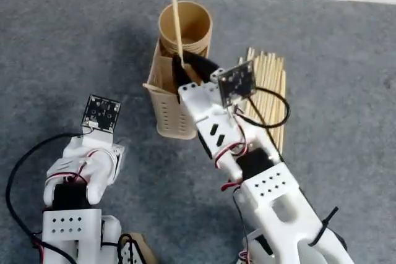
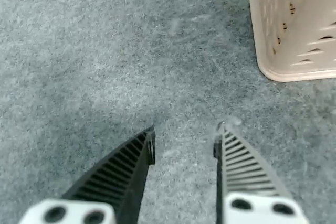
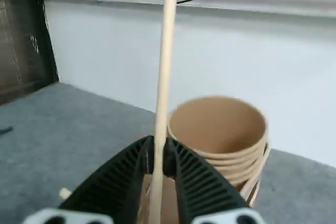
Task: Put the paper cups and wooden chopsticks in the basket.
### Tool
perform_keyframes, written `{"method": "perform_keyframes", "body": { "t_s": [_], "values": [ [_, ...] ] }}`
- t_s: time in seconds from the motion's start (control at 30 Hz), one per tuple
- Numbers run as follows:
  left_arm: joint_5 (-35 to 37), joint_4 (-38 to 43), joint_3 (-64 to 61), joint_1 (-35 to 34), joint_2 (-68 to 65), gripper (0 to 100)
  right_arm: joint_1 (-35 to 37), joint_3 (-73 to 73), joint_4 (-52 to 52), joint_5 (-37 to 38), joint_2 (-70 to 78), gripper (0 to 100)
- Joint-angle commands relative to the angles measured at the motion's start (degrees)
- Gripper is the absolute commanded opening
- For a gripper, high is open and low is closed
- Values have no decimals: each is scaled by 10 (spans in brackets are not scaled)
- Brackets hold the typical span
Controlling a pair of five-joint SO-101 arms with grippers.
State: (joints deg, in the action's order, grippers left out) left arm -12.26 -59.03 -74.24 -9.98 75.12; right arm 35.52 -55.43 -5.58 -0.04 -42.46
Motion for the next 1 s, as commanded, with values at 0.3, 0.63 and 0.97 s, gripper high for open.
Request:
{"method": "perform_keyframes", "body": {
  "t_s": [0.3,0.63,0.97],
  "values": [
    [0,10,2,6,7,207,-34,-56,-39,-17,-15,88],
    [0,10,2,6,7,207,-35,112,228,-18,-132,120],
    [0,9,2,6,7,207,-225,195,465,-15,-204,122]
  ]
}}
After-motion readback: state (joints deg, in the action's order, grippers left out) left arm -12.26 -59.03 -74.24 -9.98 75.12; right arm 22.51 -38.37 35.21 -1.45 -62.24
